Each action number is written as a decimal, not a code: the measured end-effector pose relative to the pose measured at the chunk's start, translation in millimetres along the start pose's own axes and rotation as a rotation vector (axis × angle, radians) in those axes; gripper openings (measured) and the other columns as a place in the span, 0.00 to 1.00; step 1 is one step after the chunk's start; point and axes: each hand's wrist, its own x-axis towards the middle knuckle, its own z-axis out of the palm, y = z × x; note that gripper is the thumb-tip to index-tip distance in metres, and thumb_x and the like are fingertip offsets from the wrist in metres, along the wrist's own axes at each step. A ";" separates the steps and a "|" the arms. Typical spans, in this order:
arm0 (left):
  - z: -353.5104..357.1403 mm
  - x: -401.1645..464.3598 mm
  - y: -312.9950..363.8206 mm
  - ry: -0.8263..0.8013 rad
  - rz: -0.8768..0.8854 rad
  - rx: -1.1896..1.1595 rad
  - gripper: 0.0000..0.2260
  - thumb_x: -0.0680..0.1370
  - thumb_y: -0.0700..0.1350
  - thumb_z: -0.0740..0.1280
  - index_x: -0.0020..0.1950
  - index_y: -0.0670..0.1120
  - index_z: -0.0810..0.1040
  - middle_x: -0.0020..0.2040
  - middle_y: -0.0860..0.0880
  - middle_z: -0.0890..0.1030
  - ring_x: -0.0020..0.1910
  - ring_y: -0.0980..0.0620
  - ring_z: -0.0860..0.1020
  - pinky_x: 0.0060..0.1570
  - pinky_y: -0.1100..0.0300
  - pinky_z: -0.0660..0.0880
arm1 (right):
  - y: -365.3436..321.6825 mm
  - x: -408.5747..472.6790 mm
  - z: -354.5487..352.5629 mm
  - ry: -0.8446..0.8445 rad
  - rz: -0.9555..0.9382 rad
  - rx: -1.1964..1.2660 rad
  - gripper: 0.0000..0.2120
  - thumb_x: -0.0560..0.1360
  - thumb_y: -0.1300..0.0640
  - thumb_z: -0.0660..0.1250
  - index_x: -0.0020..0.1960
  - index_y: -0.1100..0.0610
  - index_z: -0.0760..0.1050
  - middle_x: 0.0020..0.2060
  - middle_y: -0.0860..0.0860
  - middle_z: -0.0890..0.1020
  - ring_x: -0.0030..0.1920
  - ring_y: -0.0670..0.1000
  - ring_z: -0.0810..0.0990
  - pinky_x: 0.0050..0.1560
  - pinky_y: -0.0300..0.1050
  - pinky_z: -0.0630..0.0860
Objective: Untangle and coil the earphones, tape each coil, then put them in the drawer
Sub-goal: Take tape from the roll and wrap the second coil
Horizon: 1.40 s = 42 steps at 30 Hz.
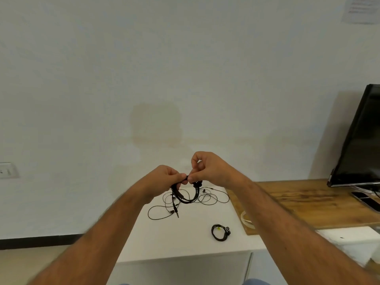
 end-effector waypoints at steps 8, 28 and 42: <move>4.0 -2.8 15.0 0.130 0.107 0.266 0.13 0.80 0.49 0.63 0.37 0.49 0.81 0.30 0.54 0.76 0.21 0.61 0.68 0.29 0.64 0.63 | -15.5 -7.3 -10.0 -0.007 -0.015 -0.039 0.11 0.70 0.63 0.76 0.47 0.57 0.74 0.40 0.57 0.86 0.46 0.56 0.85 0.59 0.57 0.78; 12.3 -1.2 37.7 0.140 0.156 0.519 0.12 0.80 0.50 0.63 0.40 0.51 0.82 0.34 0.56 0.78 0.34 0.57 0.75 0.35 0.62 0.69 | -20.7 -33.5 -13.1 0.080 -0.147 -0.825 0.10 0.74 0.47 0.69 0.38 0.49 0.72 0.35 0.46 0.78 0.38 0.49 0.76 0.38 0.46 0.74; 15.7 -6.1 46.4 0.017 0.063 0.205 0.13 0.79 0.47 0.66 0.38 0.45 0.84 0.30 0.52 0.77 0.29 0.58 0.71 0.31 0.69 0.66 | 7.1 -37.6 7.6 0.423 -0.559 -0.843 0.05 0.69 0.62 0.65 0.35 0.58 0.71 0.29 0.51 0.74 0.30 0.52 0.70 0.28 0.45 0.68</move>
